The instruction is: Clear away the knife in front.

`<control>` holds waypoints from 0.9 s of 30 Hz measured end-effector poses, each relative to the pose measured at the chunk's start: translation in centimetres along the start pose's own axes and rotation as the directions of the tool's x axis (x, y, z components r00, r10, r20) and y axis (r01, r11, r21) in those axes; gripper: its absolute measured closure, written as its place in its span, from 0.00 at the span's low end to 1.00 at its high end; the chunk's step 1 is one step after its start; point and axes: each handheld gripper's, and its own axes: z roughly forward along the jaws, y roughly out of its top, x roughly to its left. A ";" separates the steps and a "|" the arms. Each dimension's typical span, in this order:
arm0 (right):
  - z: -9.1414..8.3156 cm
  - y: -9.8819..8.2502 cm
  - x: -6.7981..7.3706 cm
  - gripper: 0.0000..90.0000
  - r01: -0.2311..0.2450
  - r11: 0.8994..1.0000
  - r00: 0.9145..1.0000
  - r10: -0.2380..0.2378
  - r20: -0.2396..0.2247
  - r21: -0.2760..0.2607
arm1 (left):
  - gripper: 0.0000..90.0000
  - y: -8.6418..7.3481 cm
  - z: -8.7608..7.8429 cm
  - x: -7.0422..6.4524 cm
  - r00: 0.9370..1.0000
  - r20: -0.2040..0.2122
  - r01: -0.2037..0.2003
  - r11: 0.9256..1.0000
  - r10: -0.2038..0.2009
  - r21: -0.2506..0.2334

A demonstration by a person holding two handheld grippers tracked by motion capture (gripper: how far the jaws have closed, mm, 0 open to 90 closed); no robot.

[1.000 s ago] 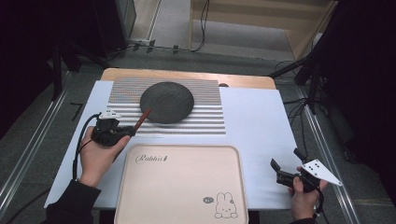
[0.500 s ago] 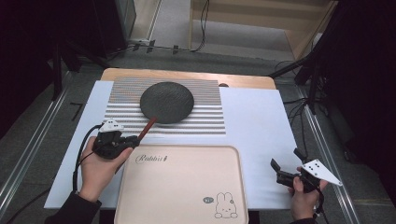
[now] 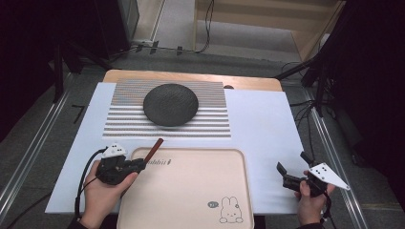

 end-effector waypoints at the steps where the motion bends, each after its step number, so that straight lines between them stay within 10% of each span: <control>1: 0.0 0.0 0.0 0.00 -0.001 1.000 1.000 0.001 0.000 -0.001 | 0.86 -0.2 -0.1 -0.1 1.000 0.001 0.003 1.000 -0.003 0.000; 14: 0.0 0.0 -0.1 0.00 -0.002 1.000 1.000 0.002 -0.002 -0.003 | 0.86 -2.1 0.3 -1.4 0.996 0.048 0.069 0.998 -0.069 -0.004; 27: 0.0 0.0 -0.1 0.00 -0.002 1.000 1.000 0.001 -0.004 -0.004 | 0.84 -3.6 1.3 -1.2 0.996 -0.008 0.090 0.996 -0.090 0.029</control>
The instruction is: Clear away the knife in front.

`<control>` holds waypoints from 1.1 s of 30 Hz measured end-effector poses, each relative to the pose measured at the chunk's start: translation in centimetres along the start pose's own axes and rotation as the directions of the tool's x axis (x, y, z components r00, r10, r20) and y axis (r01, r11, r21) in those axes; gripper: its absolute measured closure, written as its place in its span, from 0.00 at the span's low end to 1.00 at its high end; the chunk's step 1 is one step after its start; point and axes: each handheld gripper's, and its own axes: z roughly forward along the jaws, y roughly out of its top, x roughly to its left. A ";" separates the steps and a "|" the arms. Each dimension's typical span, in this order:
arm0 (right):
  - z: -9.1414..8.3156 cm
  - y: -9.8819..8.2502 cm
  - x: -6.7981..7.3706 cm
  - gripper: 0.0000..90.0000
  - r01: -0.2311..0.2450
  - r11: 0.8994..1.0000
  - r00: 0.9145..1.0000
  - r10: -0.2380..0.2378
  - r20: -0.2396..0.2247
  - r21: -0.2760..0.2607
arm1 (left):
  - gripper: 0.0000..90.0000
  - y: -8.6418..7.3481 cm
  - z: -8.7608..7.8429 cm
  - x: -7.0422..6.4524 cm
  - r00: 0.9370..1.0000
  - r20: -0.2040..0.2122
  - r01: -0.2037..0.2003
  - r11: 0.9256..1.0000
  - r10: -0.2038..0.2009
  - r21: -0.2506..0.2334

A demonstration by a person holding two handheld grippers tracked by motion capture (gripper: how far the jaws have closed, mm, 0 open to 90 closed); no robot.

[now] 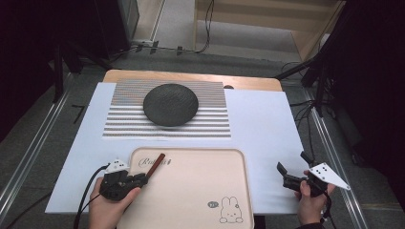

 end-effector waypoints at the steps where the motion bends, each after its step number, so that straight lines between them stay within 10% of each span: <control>1: 0.0 0.0 0.0 0.00 0.000 1.000 1.000 0.000 -0.001 0.000 | 0.79 0.0 0.1 0.0 1.000 -0.012 0.001 1.000 -0.001 0.003; 6: 0.0 0.0 0.0 0.00 -0.001 1.000 1.000 0.001 -0.001 0.000 | 0.65 0.3 -0.3 0.3 1.000 -0.015 -0.006 0.998 0.005 -0.064; 10: 0.0 0.0 0.0 0.00 0.002 1.000 1.000 -0.002 0.000 0.000 | 0.83 0.8 -0.7 -0.4 0.997 -0.004 -0.082 0.991 0.082 -0.109; 13: 0.0 0.0 0.0 0.00 0.001 1.000 1.000 -0.001 0.001 0.001 | 0.98 1.2 -0.3 -0.9 0.988 0.044 -0.142 0.986 0.146 -0.086; 23: 0.1 0.0 0.1 0.00 0.006 1.000 1.000 -0.006 0.002 0.003 | 1.00 3.2 1.9 -1.8 0.961 0.080 -0.263 0.965 0.263 -0.017; 33: 0.1 0.0 0.2 0.00 0.006 1.000 1.000 -0.006 0.009 0.009 | 1.00 3.3 3.3 -1.6 0.959 0.107 -0.267 0.963 0.262 0.036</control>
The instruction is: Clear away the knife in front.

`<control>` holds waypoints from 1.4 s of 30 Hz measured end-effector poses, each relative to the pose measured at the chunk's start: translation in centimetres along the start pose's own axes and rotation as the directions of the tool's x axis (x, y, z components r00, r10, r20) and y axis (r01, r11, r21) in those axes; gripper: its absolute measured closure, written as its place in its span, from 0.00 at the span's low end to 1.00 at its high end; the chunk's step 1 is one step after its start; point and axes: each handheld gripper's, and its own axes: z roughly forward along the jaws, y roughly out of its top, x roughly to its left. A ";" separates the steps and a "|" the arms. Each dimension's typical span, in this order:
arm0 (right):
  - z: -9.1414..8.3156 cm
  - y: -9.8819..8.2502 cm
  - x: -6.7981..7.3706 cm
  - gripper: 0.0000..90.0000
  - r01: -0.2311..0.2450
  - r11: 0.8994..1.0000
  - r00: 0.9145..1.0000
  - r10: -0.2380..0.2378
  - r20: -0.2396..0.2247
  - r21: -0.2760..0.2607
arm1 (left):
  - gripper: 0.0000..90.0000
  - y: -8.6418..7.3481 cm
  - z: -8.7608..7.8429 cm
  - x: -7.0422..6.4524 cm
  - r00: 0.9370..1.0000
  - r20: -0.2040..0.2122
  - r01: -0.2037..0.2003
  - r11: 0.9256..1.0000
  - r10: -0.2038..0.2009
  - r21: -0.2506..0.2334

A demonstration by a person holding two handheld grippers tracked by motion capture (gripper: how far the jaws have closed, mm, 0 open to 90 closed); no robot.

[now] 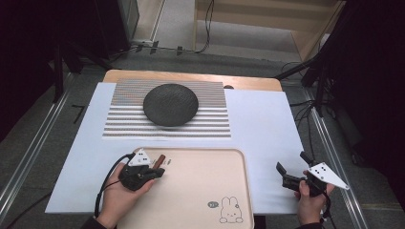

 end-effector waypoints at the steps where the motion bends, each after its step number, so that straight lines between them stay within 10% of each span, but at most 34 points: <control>1: 0.0 0.0 0.0 0.00 0.000 1.000 1.000 0.000 -0.002 0.000 | 1.00 0.0 0.0 0.1 1.000 -0.005 0.002 1.000 -0.002 0.008; 42: -0.1 0.0 -0.1 0.00 -0.001 1.000 1.000 0.001 -0.008 -0.009 | 1.00 -2.5 -3.1 4.5 0.993 -0.047 0.106 0.994 -0.105 0.020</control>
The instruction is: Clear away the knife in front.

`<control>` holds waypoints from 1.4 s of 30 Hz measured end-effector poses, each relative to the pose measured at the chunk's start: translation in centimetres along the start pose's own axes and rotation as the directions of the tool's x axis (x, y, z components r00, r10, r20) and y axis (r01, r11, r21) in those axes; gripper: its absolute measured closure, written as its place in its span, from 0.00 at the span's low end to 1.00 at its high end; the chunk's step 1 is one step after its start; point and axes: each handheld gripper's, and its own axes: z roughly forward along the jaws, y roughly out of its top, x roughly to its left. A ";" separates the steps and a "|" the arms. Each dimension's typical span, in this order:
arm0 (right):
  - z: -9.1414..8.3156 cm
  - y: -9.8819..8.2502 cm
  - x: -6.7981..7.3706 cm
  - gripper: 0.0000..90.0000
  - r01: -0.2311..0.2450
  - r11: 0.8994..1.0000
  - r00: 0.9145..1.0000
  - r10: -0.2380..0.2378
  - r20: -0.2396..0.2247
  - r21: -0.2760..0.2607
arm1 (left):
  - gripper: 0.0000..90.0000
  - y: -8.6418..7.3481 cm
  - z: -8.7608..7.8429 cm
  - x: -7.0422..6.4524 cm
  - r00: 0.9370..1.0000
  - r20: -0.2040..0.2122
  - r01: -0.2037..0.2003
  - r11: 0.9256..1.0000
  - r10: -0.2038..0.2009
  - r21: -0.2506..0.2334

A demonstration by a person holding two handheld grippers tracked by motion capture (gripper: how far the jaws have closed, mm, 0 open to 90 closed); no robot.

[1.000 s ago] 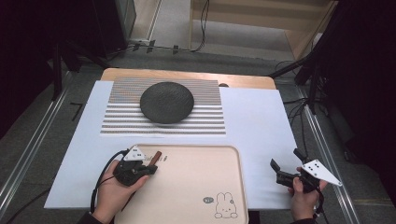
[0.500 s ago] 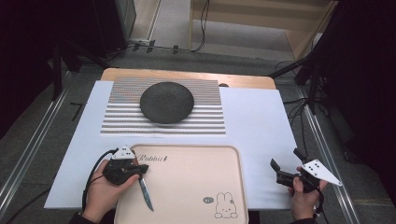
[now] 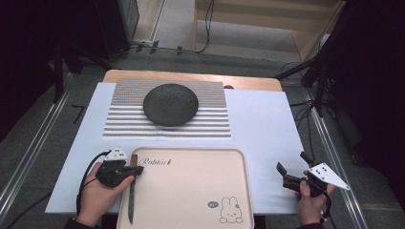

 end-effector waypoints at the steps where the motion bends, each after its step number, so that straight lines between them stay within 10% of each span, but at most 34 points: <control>1: 0.0 0.0 0.0 0.00 0.000 1.000 1.000 0.000 0.000 0.000 | 1.00 0.0 0.0 0.0 1.000 -0.002 0.002 1.000 -0.002 -0.003; 14: 0.0 0.0 0.0 0.00 -0.001 1.000 1.000 0.001 0.000 0.000 | 0.99 -0.2 -0.3 0.4 1.000 -0.003 -0.016 0.999 0.016 -0.035; 20: 0.0 0.0 0.0 0.00 -0.001 1.000 1.000 0.001 -0.001 -0.001 | 0.68 -0.2 -0.7 -0.1 0.999 0.014 -0.046 0.993 0.048 -0.109; 30: 0.0 0.0 0.0 0.00 0.001 1.000 1.000 -0.001 0.000 0.001 | 0.16 -0.1 -2.5 0.3 1.000 -0.022 -0.007 0.954 0.001 -0.299; 42: 0.0 0.0 0.0 0.00 -0.002 1.000 1.000 0.002 0.000 0.003 | 0.00 -0.6 -3.7 1.3 0.998 -0.052 -0.002 0.930 -0.018 -0.367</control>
